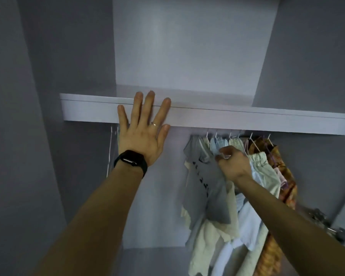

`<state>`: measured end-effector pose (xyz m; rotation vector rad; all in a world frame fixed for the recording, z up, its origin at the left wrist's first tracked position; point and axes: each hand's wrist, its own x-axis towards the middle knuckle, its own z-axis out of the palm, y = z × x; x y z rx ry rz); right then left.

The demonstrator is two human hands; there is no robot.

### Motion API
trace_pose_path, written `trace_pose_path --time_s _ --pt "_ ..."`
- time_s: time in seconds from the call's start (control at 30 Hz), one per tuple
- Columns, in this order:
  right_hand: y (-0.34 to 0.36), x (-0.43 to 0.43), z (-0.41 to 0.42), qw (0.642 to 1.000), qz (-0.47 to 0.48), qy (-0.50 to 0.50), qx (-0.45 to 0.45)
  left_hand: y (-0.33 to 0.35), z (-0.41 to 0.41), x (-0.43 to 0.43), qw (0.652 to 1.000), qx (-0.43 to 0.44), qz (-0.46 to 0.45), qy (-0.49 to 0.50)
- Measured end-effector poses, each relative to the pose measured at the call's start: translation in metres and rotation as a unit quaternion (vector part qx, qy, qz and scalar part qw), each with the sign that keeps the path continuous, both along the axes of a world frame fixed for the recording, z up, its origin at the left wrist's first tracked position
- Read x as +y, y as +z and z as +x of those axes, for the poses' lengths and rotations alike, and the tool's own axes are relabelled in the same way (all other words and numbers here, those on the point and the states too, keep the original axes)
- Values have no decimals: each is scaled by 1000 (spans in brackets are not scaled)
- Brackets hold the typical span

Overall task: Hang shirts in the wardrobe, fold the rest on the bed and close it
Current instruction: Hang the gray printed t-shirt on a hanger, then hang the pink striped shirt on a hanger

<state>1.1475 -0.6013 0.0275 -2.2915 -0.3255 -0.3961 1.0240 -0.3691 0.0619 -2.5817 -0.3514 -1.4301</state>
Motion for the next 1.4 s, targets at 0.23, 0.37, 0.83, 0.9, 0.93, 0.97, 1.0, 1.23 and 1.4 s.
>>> trace_pose_path --time_s 0.23,0.37,0.83,0.9,0.93,0.97,1.0,1.23,1.4 --pt "48 -119 -116 996 -7 91 18 34 -43 -63 975 168 -137 39" --pt "53 -190 -177 994 -11 97 -56 24 -71 -132 953 194 -230 -46" --pt "-53 -371 -338 984 -73 -164 0 -106 -128 -376 815 356 -206 -409" --pt "-70 -390 -369 970 -72 -227 37 -118 -132 -403 774 395 -185 -458" --pt "-77 -399 -387 960 -72 -264 52 -124 -136 -418 752 412 -178 -483" --pt "-85 -407 -407 947 -72 -305 64 -128 -142 -436 726 424 -168 -514" --pt "-91 -411 -425 936 -74 -338 70 -132 -148 -449 706 431 -159 -539" --pt "-128 -411 -582 793 -26 -591 147 -152 -227 -555 527 507 -26 -682" --pt "-138 -392 -670 702 -16 -694 156 -165 -303 -605 428 528 38 -733"
